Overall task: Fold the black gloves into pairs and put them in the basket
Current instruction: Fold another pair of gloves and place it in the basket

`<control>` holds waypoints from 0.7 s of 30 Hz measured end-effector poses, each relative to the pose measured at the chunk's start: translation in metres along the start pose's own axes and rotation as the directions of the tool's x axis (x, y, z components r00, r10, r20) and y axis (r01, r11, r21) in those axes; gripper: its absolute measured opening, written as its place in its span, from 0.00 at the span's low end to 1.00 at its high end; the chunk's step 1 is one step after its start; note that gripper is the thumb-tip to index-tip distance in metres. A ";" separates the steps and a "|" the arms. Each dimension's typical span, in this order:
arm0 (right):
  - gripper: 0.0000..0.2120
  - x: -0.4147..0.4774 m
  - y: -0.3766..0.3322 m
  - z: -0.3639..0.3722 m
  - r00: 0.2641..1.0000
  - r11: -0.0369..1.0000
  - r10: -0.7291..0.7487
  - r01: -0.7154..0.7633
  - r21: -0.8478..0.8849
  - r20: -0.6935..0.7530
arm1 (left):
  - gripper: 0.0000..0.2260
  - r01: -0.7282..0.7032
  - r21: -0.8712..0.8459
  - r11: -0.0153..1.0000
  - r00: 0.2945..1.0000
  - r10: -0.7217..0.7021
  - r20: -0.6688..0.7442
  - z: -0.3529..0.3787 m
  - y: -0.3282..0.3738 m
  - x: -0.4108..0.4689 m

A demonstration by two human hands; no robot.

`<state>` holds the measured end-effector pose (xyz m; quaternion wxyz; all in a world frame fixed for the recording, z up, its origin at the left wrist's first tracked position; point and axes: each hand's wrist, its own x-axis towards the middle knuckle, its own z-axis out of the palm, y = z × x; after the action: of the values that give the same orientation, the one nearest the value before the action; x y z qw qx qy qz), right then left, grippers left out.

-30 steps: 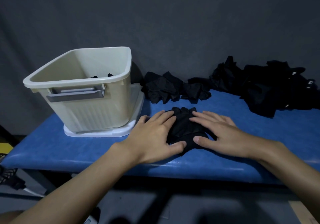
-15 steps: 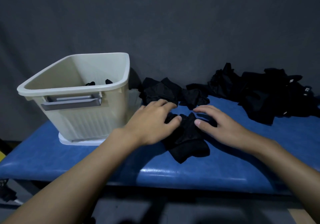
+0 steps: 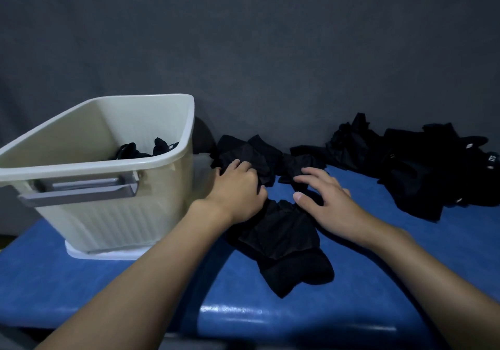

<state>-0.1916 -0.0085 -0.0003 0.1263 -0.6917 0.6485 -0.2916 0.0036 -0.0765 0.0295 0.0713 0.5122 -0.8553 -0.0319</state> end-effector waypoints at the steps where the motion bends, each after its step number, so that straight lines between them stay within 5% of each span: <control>1: 0.21 0.001 0.001 0.000 1.000 1.000 -0.004 0.004 0.006 -0.004 | 0.19 -0.003 0.006 1.000 1.000 0.004 -0.014 0.000 -0.001 0.001; 11: 0.22 0.008 -0.008 -0.009 0.982 0.986 -0.026 0.057 0.158 -0.188 | 0.22 -0.211 -0.206 0.956 0.914 0.118 -0.389 -0.030 0.004 -0.008; 16: 0.29 0.006 -0.025 -0.026 0.950 0.954 0.010 0.085 0.288 -0.313 | 0.19 -0.410 -0.449 0.794 0.819 0.103 -0.565 -0.044 0.011 -0.016; 21: 0.18 0.000 -0.040 -0.042 0.922 0.893 -0.052 0.216 0.395 -0.385 | 0.10 -0.430 -0.718 0.547 0.887 0.107 -0.449 -0.051 0.020 -0.030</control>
<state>-0.1826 0.0051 0.0553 0.1323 -0.6244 0.5301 -0.5583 0.0084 -0.0397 0.0797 0.4501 0.2814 -0.7891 -0.3092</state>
